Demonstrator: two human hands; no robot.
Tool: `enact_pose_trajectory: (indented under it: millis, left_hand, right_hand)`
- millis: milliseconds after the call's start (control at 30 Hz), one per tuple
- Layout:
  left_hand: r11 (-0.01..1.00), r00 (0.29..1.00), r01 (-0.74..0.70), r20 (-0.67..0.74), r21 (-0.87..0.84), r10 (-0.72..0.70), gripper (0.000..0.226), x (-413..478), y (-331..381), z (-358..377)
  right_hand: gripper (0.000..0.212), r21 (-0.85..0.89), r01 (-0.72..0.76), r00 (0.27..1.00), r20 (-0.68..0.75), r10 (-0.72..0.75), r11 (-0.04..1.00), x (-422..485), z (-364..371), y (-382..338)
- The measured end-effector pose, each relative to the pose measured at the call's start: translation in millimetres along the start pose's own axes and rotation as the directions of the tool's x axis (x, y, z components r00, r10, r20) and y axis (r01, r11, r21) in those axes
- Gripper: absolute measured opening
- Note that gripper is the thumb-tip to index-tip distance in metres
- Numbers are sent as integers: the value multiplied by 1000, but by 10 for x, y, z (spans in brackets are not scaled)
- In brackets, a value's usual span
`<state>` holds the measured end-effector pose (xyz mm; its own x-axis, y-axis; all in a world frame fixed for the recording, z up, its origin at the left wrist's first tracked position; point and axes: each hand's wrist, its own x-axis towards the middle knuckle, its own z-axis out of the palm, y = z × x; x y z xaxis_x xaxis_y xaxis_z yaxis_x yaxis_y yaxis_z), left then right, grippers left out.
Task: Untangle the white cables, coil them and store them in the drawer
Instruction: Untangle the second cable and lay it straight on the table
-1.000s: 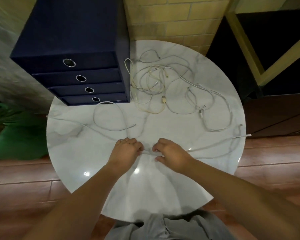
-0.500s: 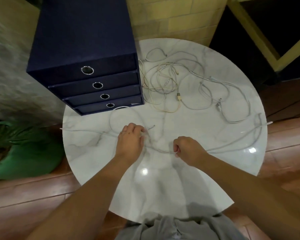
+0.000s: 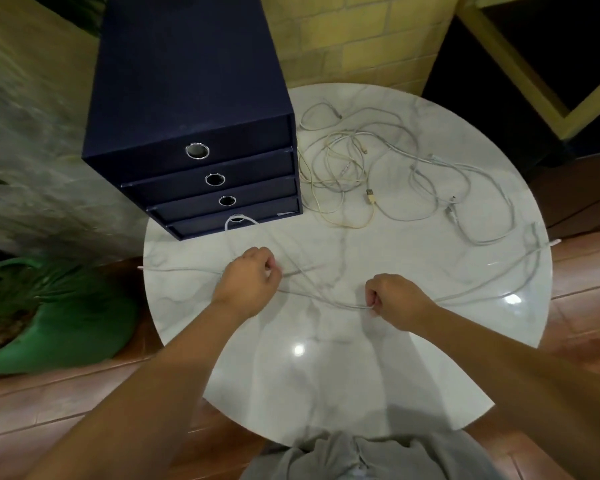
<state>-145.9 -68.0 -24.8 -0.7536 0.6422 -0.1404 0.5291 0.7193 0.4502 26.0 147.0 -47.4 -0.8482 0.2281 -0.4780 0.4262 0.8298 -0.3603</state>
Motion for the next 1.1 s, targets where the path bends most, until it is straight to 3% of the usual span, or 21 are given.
enact_pose_trajectory:
  millis: [67, 167, 200, 367, 433, 533, 600, 667, 833, 1000, 1100]
  left_hand:
    - [999, 996, 30, -86, -16, -31, 18, -68, -110, -173]
    - [999, 983, 40, -178, 0, -40, 4, -138, -333, -398]
    - [999, 977, 50, -207, -6, -50, 10, -166, -398, -460]
    - [947, 912, 174, -317, -272, -259, 40, -309, -621, -789]
    - [929, 898, 232, -304, -288, -319, 31, -327, -783, -869]
    - [950, 899, 311, -328, 14, -289, 17, -361, -992, -972]
    - [905, 893, 355, -372, 236, -253, 16, -369, -1054, -1036]
    - [860, 877, 405, -398, 311, -270, 19, -351, -1132, -1096]
    - [867, 826, 486, -379, 105, -417, 26, -233, -1329, -1146]
    - [839, 836, 540, -156, 63, -526, 62, -78, -1403, -1040]
    - [860, 857, 502, -190, 90, -480, 62, -78, -1214, -841]
  right_hand:
    - [18, 0, -5, 1000, 3, 5, 1000, -1, -3, -1]
    - [19, 11, -6, 1000, 3, 6, 1000, 3, -3, -4]
    - [19, 9, -10, 1000, 4, 10, 1000, 1, -11, -7]
    - [19, -22, -5, 1000, 7, 5, 1000, -4, -30, -13]
    - [22, -22, 2, 1000, 7, -2, 1000, -4, -31, -16]
    - [31, -19, 7, 1000, 4, -7, 1000, -5, -33, -49]
    - [31, -29, 2, 1000, 5, -1, 1000, -6, -35, -57]
    - [31, -32, 1, 1000, 4, 0, 999, -4, -32, -70]
    - [32, -30, -14, 1000, 3, 14, 999, 6, -20, -77]
    - [36, -34, -17, 1000, -7, 17, 999, 18, -6, -79]
    - [38, -39, -15, 1000, -7, 15, 999, 24, 6, -74]
